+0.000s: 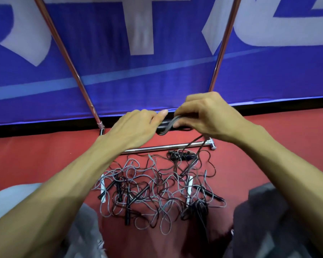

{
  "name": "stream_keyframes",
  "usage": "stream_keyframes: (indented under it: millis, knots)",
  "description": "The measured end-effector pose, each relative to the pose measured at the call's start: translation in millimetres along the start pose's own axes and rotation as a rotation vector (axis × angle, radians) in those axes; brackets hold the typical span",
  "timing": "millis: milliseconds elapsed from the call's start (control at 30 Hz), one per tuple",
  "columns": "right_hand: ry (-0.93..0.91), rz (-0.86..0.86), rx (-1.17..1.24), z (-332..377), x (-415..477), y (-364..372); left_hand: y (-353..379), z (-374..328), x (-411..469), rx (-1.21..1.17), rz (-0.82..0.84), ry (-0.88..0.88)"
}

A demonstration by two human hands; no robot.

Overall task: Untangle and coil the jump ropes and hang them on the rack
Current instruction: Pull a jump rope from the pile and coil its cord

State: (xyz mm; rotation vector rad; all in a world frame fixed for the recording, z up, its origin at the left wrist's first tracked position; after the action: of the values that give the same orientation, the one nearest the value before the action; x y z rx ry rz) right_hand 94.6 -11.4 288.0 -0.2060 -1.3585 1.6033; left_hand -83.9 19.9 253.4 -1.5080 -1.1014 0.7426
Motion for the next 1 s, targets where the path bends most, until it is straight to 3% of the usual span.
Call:
stream_keyframes:
  millis: [233,367,467,567,733,867,1000]
  knots:
    - [0.146,0.023,0.02,-21,-6,-6,-1,-25,-14,0.146,0.132,0.101]
    - [0.295,0.115,0.118,-27,-11,1,12,-37,-23,0.272,0.084,0.226]
    - [0.394,0.194,0.246,-34,-14,7,10,-36,-24,0.13,0.125,0.264]
    - [0.436,0.237,0.525,-35,-16,9,5,-31,-24,-0.042,0.237,0.265]
    - [0.498,0.226,0.819,-45,-20,16,2,-20,-29,-0.324,0.397,0.287]
    - [0.493,0.215,0.981,-39,-19,28,-15,-11,-27,-0.54,0.338,0.263]
    - [0.554,0.239,0.94,-24,-13,42,-29,-3,-26,-0.438,0.222,0.264]
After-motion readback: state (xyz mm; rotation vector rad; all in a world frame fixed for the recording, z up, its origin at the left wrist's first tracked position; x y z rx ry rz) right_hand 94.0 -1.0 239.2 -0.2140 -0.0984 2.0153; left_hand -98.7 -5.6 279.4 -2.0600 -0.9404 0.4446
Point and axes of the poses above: each hand's wrist, its own x-axis towards the middle knuckle, its own y-axis out of the palm, z = x × y, the point moved 2 cm from there along x, towards the middle knuckle, and after that the axes turned 6 degrees about x, right-handed, at the moved point
